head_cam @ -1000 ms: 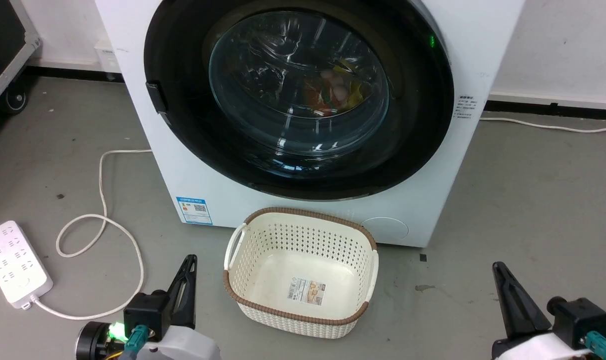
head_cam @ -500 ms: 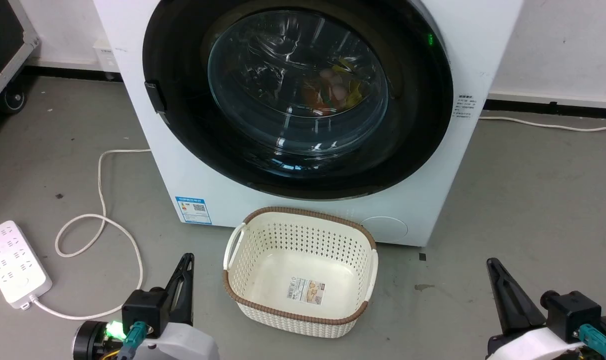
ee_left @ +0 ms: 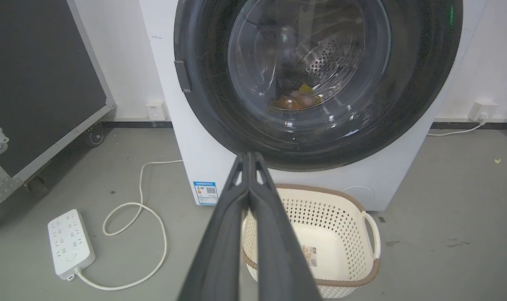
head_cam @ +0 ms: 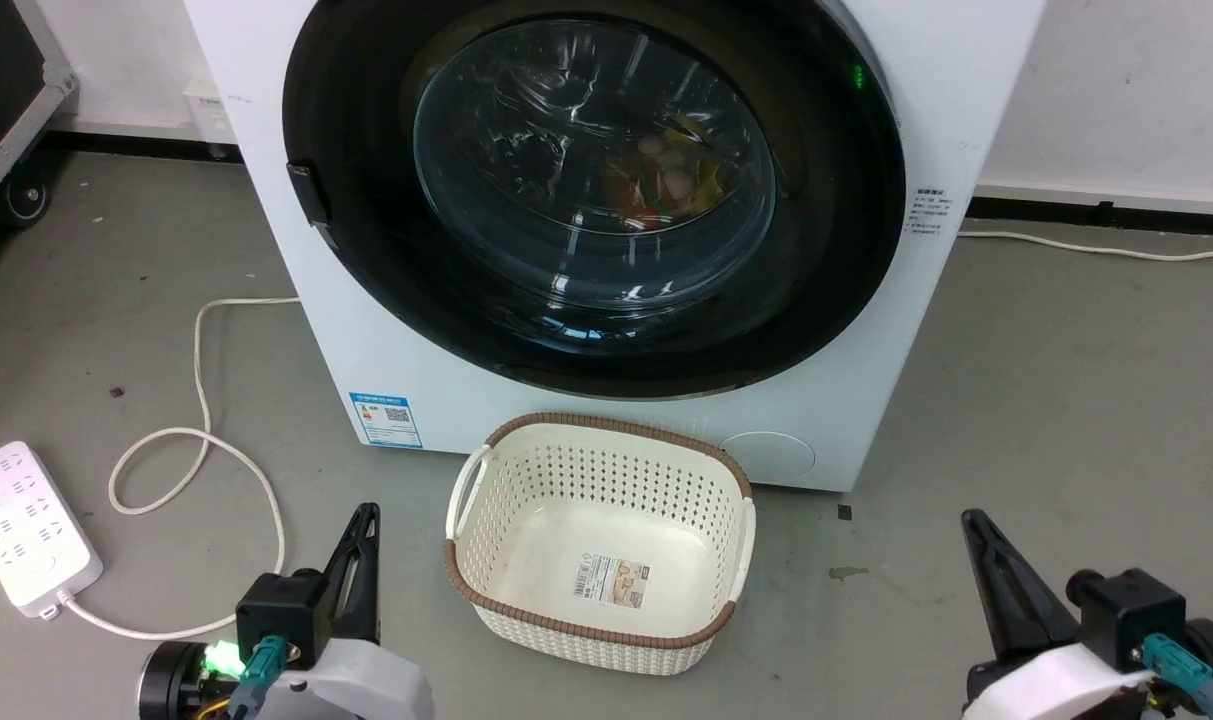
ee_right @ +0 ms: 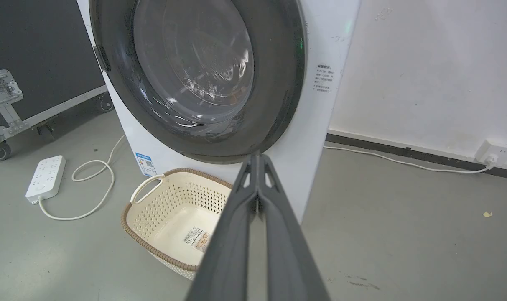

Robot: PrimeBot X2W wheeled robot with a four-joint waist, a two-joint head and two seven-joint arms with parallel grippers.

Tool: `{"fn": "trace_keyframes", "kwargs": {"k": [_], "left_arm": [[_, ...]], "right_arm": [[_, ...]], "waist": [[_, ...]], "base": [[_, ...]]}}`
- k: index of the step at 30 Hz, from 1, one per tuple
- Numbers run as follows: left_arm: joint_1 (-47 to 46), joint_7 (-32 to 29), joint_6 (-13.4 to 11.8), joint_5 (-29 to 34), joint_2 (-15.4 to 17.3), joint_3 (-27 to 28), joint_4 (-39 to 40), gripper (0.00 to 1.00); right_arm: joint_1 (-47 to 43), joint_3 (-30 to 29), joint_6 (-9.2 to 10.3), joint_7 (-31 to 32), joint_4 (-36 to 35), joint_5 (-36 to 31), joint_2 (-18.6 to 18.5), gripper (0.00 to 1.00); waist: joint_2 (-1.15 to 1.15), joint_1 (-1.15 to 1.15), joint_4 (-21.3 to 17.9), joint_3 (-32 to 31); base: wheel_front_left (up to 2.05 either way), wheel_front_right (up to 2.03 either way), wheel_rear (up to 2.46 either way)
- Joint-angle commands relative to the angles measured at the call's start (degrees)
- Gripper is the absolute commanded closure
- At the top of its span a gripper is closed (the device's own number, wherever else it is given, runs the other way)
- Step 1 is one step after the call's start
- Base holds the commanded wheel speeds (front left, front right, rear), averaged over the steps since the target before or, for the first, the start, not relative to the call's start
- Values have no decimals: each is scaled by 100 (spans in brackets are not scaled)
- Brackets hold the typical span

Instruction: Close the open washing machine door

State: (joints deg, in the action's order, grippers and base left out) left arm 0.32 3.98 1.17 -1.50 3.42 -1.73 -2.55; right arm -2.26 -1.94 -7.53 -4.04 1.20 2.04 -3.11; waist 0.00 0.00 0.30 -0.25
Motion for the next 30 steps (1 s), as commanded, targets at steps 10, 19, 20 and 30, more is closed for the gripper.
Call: {"fn": "trace_keyframes", "kwargs": {"k": [10, 19, 20, 30], "left_arm": [[-26, -146, -53, 86, -22, 69, 109, 100], [-28, -252, -80, 113, -35, 113, 170, 100], [-28, -263, -83, 116, -37, 117, 177, 100], [-31, -368, -109, 142, -51, 161, 238, 100]], "right_arm": [[132, 74, 4, 150, -69, -90, 20, 100], [171, 124, 4, 256, -90, -137, 21, 100], [176, 130, 4, 268, -93, -143, 22, 100], [215, 179, 4, 373, -114, -190, 23, 100]], "waist": [[0, 0, -10, 8], [0, 0, -18, 15], [0, 0, -19, 16], [0, 0, -27, 23]], "base": [[0, 0, 0], [0, 0, 0], [0, 0, 0], [0, 0, 0]]}}
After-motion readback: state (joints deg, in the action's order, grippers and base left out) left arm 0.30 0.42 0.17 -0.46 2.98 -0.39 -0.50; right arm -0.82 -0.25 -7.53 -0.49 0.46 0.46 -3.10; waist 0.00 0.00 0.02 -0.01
